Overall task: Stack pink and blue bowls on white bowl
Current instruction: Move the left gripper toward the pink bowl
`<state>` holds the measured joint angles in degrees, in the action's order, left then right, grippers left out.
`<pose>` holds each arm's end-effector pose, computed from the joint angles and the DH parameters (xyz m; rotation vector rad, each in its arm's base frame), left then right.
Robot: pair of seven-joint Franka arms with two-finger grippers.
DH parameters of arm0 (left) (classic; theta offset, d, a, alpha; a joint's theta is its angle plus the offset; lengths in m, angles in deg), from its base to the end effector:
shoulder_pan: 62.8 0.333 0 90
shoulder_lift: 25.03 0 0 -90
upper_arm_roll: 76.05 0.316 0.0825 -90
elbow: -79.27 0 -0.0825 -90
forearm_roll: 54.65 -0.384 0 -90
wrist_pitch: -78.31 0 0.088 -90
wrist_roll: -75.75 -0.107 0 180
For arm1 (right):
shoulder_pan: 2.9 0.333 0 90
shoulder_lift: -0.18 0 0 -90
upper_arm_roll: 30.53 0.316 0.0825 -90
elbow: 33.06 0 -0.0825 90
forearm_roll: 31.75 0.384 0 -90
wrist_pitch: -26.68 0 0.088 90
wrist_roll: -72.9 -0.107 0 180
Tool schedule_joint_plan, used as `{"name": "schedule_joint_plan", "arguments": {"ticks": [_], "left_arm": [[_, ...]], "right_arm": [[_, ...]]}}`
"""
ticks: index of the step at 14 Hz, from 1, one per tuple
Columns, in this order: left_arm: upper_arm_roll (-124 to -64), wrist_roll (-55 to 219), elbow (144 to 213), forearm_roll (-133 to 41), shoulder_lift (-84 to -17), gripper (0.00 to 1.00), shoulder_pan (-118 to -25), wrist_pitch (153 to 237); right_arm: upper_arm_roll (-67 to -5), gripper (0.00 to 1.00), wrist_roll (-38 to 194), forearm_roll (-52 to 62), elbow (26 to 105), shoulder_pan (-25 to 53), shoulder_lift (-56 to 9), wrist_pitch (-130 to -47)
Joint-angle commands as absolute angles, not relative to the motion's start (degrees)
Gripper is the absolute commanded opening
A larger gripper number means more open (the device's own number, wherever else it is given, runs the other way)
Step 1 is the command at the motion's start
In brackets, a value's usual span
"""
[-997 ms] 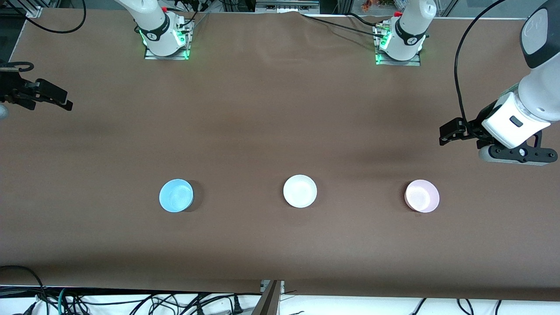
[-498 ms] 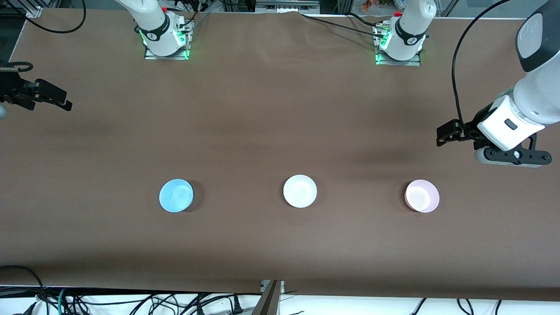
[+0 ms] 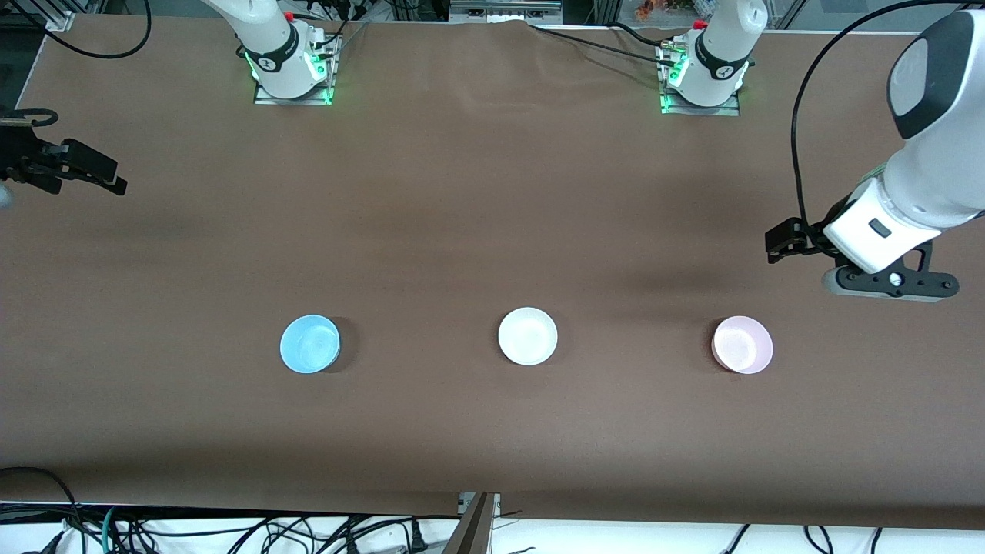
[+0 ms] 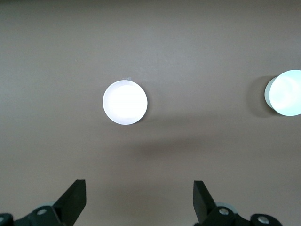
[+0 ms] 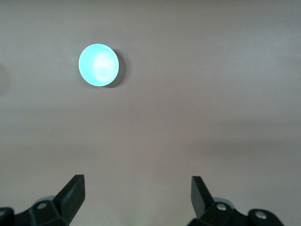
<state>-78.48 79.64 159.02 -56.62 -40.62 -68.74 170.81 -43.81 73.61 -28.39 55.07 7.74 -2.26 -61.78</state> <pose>0.6312 -0.0858 0.5505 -3.1103 0.1233 0.0726 0.5642 -0.0167 0.6145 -3.0908 0.0512 0.0529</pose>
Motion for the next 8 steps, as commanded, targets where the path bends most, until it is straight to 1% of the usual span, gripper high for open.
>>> {"name": "schedule_joint_plan", "arguments": {"ticks": [1,3,8], "left_arm": [[-78.25,79.35,157.75,-57.47,-42.25,1.0,-69.04,171.3],[-78.25,79.35,157.93,-57.37,-42.61,1.0,-68.51,172.96],[-78.16,79.35,158.46,-57.37,-46.38,1.0,-68.16,177.01]], "right_arm": [[-43.8,1.0,73.96,-27.97,55.54,7.73,-1.84,-62.88],[-43.8,1.0,73.96,-28.32,54.92,7.73,-2.1,-62.97],[-43.8,1.0,73.87,-27.97,54.66,7.73,-2.19,-63.06]]}}
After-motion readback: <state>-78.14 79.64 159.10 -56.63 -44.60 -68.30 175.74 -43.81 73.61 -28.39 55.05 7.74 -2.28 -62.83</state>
